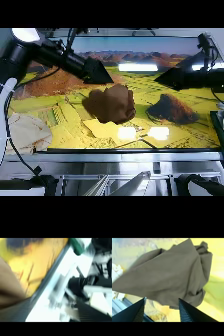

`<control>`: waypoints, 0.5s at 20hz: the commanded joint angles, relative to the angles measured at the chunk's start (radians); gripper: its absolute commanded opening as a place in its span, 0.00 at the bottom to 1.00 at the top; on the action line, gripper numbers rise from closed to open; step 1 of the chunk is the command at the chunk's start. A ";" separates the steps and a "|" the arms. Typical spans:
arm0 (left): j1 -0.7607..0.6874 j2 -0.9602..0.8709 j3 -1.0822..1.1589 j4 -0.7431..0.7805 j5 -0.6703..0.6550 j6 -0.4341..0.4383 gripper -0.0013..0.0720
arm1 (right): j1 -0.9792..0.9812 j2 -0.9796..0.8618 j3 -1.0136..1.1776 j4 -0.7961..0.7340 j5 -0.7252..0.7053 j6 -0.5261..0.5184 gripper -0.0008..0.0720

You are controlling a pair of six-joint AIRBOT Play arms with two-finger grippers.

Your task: Fold the shirts.

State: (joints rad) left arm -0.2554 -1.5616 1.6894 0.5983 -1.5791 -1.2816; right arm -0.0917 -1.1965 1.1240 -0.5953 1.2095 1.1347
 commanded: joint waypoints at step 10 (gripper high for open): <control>0.302 -0.027 -0.488 0.262 0.261 0.068 0.97 | 0.108 -0.416 -0.138 0.029 -0.064 -0.082 0.78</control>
State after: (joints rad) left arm -0.0139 -1.5623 1.2907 0.8501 -1.4399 -1.2545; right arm -0.0360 -1.5024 0.9928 -0.6102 1.1736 1.1000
